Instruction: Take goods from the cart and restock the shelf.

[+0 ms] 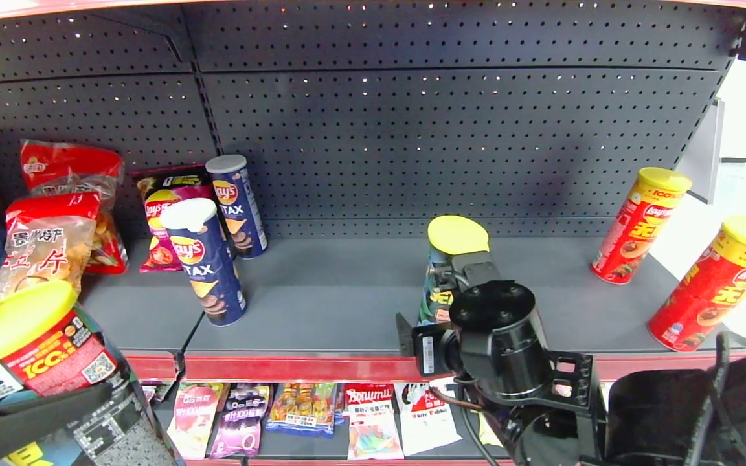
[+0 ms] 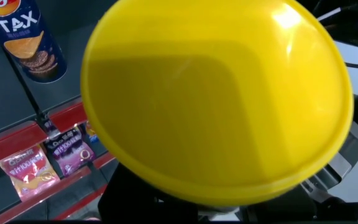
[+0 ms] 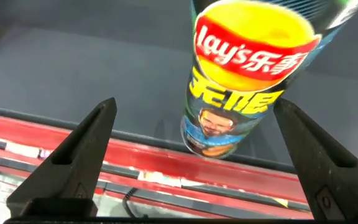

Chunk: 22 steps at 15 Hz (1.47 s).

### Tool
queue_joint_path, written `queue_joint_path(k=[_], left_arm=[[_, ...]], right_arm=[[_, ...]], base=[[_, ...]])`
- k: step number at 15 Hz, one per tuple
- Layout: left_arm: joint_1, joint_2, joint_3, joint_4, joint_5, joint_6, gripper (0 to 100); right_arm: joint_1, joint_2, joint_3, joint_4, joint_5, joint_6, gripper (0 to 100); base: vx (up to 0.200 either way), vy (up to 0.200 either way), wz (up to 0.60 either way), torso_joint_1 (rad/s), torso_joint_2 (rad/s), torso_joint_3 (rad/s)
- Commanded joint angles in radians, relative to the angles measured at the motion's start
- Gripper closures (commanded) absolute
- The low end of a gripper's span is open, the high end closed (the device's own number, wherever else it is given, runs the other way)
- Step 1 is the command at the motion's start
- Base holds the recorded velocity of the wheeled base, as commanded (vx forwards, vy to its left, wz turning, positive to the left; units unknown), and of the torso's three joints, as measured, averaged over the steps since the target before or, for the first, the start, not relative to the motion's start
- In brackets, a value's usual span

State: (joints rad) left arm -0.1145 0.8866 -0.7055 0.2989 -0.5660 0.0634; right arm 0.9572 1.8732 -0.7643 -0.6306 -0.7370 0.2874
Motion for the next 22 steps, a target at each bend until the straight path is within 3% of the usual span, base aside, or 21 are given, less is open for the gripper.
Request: queue_joint_path(k=[1,9,15,22], left_arm=[[0.001,0.002,0.003,0.000,0.000,-0.001,100],[0.001,-0.011,0.023,0.000,0.000,-0.001,100],[0.001,-0.008,0.023,0.000,0.000,-0.002,100],[-0.001,-0.003,0.026,0.000,-0.002,-0.001,100]], right_arm=[[-0.002,-0.019,0.025,-0.001,-0.001,0.001,0],[-0.049,-0.039,0.054,0.000,-0.001,0.001,0],[-0.144,-0.069,0.080,-0.001,-0.002,-0.002,0],[-0.143,-0.082,0.082,-0.001,-0.001,-0.002,0]], base=[[0.000,0.000,0.00,0.000,0.00,0.000],[0.000,0.000,0.00,0.000,0.00,0.000],[0.000,0.000,0.00,0.000,0.00,0.000],[0.000,0.000,0.00,0.000,0.00,0.000]])
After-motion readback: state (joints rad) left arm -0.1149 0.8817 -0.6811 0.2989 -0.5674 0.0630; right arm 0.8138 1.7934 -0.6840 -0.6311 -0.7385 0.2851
